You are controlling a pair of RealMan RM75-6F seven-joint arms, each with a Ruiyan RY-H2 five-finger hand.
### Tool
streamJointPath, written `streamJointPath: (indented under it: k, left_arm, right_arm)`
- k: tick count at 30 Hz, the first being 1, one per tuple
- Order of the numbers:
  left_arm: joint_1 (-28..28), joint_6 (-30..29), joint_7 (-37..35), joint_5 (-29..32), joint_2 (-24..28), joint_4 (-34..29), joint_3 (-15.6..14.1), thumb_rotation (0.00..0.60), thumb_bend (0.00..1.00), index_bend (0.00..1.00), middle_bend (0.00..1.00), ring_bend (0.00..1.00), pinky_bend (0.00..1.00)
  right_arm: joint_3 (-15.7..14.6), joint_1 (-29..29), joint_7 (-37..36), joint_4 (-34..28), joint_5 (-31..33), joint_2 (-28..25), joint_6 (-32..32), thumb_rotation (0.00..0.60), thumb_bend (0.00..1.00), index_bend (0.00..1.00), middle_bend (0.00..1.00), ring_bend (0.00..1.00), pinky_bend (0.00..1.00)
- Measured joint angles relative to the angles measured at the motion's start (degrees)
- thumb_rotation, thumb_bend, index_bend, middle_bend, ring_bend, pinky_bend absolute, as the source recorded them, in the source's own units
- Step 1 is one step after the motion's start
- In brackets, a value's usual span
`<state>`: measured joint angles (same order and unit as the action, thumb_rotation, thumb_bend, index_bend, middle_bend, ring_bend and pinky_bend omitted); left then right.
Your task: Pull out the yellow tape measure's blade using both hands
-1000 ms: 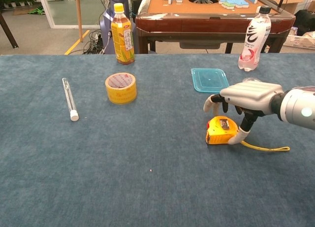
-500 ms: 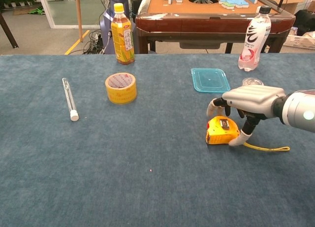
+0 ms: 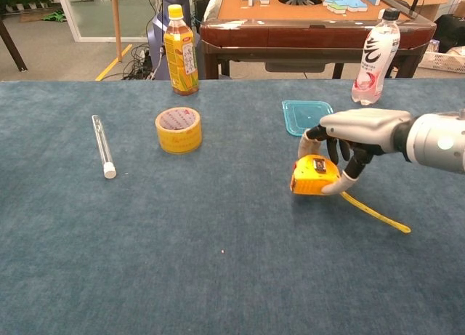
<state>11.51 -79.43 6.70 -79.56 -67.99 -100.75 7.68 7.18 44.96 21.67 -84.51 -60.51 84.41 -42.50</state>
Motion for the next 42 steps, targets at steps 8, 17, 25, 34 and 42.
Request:
streamJointPath:
  k: [8,17,25,34,42]
  left_arm:
    - [6.6,8.4,-1.0,7.6,0.3,-1.6,5.4,0.6,0.25,0.08,0.0,0.0,0.0]
    - [15.4,15.9,1.9,25.0,-0.7,-3.4,12.0,0.6,0.25,0.0,0.0,0.0,0.0]
    - [21.7,15.4,10.4,37.9,-3.8,-4.9,14.2,0.6,0.24,0.0,0.0,0.0,0.0]
    - [28.1,12.9,16.5,51.1,-7.7,-6.3,15.8,0.6,0.21,0.0,0.0,0.0,0.0]
    - [31.5,9.7,16.9,56.4,-13.1,-2.7,17.6,0.6,0.21,0.0,0.0,0.0,0.0]
  right_arm:
    - [6.2,6.7,-3.7,-0.7,4.2,-0.9,5.9,0.6,0.61,0.6,0.6,0.47,0.42]
    - [9.9,16.3,-6.8,4.9,10.7,1.0,12.9,0.6,0.61,0.61,0.63,0.49,0.42]
    - [10.3,22.8,-9.6,11.5,16.5,4.8,16.5,0.6,0.61,0.61,0.63,0.49,0.42]
    - [9.9,28.3,-11.5,16.4,22.3,8.0,17.1,0.6,0.61,0.62,0.63,0.5,0.42]
    - [9.1,32.6,-11.9,19.9,28.8,11.3,15.7,0.6,0.61,0.62,0.63,0.5,0.42]
